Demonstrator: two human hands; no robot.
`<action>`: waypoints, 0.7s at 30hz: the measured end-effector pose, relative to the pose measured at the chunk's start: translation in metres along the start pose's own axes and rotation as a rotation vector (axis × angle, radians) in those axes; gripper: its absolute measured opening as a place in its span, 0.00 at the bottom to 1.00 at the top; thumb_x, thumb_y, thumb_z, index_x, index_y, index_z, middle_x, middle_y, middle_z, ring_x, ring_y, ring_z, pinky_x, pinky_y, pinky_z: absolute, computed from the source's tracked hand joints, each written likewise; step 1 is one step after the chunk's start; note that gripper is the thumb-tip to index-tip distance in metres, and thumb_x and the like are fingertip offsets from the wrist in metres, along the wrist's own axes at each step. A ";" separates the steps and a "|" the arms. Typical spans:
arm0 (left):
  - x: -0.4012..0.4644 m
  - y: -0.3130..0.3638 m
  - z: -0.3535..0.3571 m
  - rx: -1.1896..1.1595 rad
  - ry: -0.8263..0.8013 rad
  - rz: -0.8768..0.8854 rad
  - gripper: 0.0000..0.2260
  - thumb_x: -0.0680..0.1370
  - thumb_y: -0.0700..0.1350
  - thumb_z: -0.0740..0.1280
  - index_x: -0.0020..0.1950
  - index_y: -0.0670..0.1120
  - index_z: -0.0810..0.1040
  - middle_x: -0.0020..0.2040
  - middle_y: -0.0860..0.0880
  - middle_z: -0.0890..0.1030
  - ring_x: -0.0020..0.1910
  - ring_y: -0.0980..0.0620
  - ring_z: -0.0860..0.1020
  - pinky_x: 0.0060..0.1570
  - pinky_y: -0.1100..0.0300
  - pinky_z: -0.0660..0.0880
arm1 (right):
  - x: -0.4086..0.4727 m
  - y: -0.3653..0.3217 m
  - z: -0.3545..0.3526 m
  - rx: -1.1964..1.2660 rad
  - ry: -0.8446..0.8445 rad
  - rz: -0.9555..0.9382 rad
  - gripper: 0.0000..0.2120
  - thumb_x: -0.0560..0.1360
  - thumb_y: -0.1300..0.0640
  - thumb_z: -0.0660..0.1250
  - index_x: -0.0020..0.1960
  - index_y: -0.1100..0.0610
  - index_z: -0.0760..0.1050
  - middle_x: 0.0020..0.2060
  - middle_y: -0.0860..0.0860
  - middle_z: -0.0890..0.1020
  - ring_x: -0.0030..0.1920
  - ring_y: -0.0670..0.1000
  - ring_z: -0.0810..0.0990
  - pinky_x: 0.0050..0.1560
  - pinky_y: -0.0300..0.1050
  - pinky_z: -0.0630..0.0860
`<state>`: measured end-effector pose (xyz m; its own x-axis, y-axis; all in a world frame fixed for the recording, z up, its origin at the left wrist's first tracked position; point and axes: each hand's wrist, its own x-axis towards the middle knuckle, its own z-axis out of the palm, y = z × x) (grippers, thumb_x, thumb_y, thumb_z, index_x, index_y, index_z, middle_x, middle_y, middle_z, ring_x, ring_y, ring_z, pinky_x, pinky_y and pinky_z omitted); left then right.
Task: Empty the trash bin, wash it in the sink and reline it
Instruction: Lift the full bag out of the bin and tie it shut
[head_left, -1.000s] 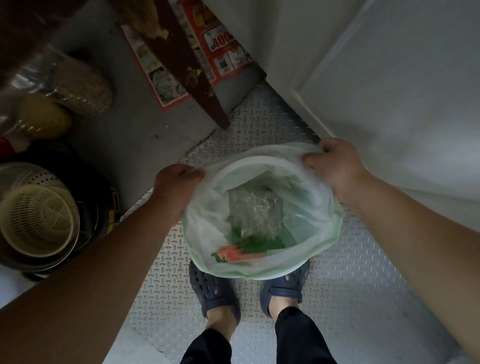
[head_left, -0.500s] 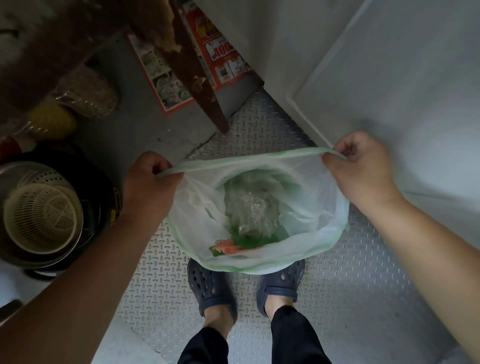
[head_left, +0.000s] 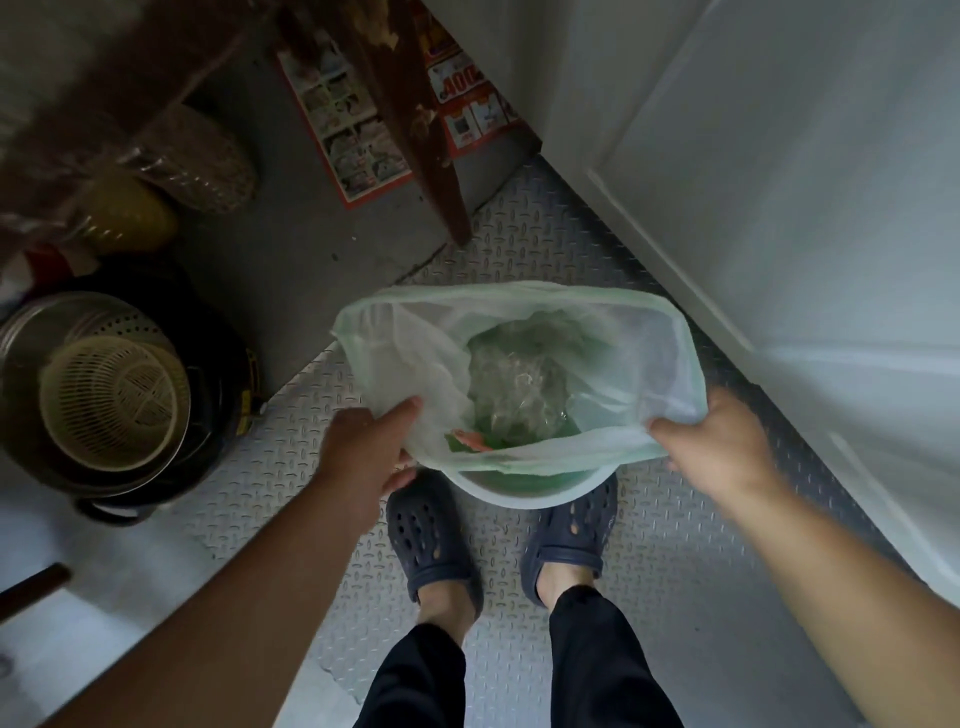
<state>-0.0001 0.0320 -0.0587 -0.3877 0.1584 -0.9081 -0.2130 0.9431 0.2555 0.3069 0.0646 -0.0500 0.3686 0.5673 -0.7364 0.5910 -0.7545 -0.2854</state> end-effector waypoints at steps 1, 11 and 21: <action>-0.003 -0.007 0.002 0.013 -0.021 -0.045 0.12 0.76 0.50 0.74 0.54 0.45 0.78 0.47 0.44 0.84 0.41 0.48 0.84 0.31 0.59 0.80 | -0.004 0.004 0.001 0.059 -0.006 0.056 0.06 0.72 0.59 0.72 0.48 0.54 0.76 0.37 0.51 0.83 0.35 0.52 0.83 0.36 0.48 0.81; -0.041 -0.038 -0.016 -0.056 -0.054 0.068 0.13 0.77 0.50 0.74 0.57 0.46 0.77 0.48 0.47 0.85 0.44 0.50 0.84 0.35 0.59 0.81 | -0.046 0.015 -0.021 0.038 -0.017 0.061 0.08 0.72 0.54 0.73 0.48 0.52 0.75 0.39 0.52 0.83 0.38 0.55 0.84 0.42 0.57 0.82; -0.080 -0.048 0.047 -0.271 -0.284 -0.463 0.27 0.70 0.65 0.74 0.50 0.42 0.79 0.40 0.46 0.80 0.35 0.48 0.80 0.31 0.58 0.78 | -0.018 -0.099 0.002 -0.676 0.101 -1.014 0.31 0.69 0.44 0.72 0.66 0.59 0.73 0.59 0.59 0.77 0.60 0.63 0.74 0.62 0.58 0.70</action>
<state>0.0837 -0.0121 -0.0137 0.0462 -0.1435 -0.9886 -0.5378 0.8304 -0.1457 0.2401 0.1287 -0.0100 -0.4396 0.8444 -0.3061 0.8857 0.3508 -0.3042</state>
